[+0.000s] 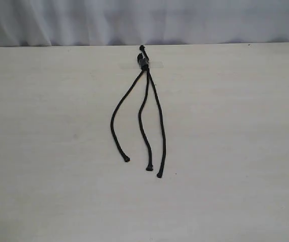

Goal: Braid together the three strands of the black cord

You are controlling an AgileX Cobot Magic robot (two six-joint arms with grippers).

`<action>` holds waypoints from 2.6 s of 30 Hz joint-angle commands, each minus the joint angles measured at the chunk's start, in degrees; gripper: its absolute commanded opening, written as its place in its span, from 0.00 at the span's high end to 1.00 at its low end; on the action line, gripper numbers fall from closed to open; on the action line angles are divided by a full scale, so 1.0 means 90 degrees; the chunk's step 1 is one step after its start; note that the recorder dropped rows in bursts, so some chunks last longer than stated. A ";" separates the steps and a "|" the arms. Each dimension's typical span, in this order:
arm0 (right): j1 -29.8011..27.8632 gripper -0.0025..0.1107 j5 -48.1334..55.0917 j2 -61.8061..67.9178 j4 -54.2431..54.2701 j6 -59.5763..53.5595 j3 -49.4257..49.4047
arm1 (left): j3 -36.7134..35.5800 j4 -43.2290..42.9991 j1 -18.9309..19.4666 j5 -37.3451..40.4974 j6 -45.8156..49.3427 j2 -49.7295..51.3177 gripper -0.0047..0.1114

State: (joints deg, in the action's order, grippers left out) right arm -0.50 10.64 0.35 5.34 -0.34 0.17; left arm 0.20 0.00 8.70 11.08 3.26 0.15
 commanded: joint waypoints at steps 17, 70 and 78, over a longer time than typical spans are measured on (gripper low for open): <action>-0.0036 0.94 0.0022 -0.0038 -0.0043 -0.0028 -0.0019 | -0.0022 0.0053 0.0016 -0.0063 0.0021 -0.0016 0.96; -0.0039 0.94 -0.0030 1.0579 -0.6992 0.6151 0.6464 | 0.7281 -0.3115 -0.2829 0.2889 -0.2172 0.9954 0.96; 0.0075 0.94 0.3396 1.1101 0.4001 -0.4918 0.7472 | 0.7690 0.0225 -0.2975 0.2679 0.0318 1.1038 0.96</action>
State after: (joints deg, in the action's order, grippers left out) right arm -0.37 31.26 97.69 10.67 -13.58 66.24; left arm 68.79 -6.06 -17.84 36.97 1.66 97.32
